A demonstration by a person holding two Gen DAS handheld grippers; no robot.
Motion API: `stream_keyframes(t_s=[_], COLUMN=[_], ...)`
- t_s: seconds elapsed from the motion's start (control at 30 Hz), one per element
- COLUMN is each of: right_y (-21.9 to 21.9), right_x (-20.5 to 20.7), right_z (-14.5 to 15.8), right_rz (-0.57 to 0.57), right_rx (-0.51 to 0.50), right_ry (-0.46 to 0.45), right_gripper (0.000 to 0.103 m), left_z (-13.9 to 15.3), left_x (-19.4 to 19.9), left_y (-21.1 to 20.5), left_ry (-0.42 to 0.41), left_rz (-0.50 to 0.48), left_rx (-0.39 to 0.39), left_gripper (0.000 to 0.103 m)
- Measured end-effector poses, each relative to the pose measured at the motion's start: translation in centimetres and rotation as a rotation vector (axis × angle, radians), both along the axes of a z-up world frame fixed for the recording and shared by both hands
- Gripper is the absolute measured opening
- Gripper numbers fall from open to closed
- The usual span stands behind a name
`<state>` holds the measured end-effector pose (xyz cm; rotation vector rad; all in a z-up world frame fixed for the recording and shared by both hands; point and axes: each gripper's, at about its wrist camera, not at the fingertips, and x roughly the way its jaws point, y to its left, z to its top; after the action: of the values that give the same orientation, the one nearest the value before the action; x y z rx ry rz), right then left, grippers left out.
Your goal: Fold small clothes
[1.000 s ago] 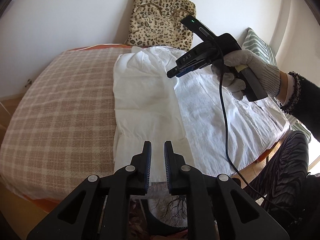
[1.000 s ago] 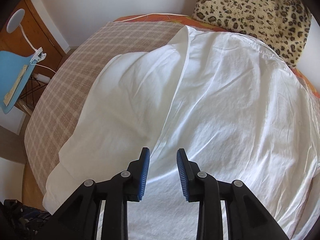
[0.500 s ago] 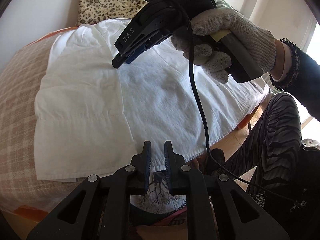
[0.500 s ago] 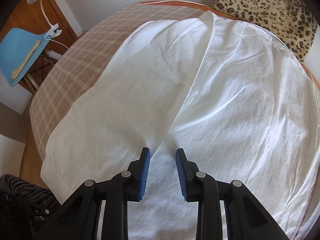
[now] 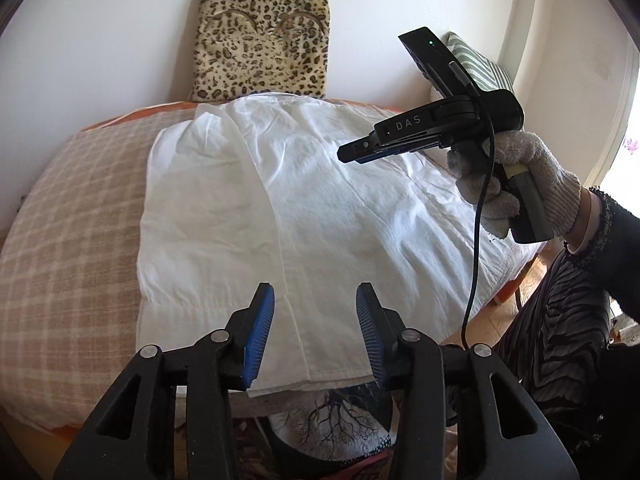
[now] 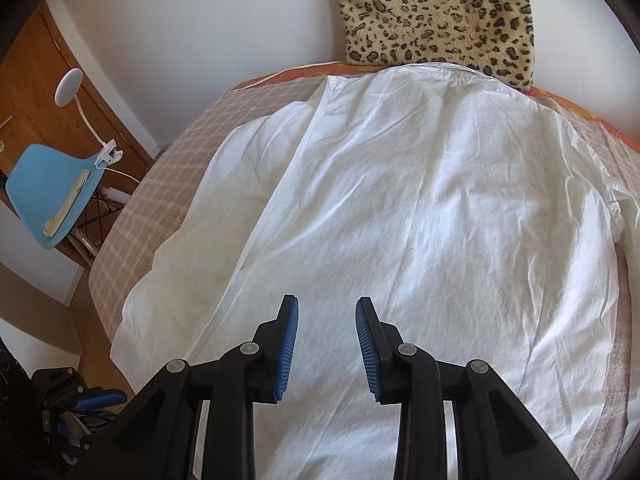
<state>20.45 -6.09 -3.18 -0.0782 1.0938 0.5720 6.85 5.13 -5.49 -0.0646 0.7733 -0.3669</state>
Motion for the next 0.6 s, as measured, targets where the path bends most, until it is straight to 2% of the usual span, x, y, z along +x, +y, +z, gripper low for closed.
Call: stream_keyframes(t_s=[0.1,0.27,0.37,0.43,0.6], right_y=[0.1,3.4,5.9,7.8,14.2], right_x=[0.8,1.9,3.2,4.3,6.7], right_z=[1.2,2.9,3.2,3.1,2.4], right_rz=[0.010,0.080,0.111,0.123,0.136], right_rx=[0.046,0.086,0.122,0.155,0.141], right_ry=[-0.012,-0.058,-0.045,-0.013,0.068], right_gripper=[0.036,0.049,0.058,0.059,0.064], left_z=[-0.2,-2.1,-3.4,-4.1,-5.4], left_x=[0.5,0.7,0.8,0.6,0.9], left_y=[2.7,8.0,9.4,9.8,9.3], left_ry=[0.009,0.079,0.125,0.155,0.207], left_rz=[0.113,0.289,0.325,0.333,0.303], left_rx=[-0.033,-0.117,-0.152,-0.176,-0.209], left_gripper=[0.051,0.051,0.051,0.051,0.048])
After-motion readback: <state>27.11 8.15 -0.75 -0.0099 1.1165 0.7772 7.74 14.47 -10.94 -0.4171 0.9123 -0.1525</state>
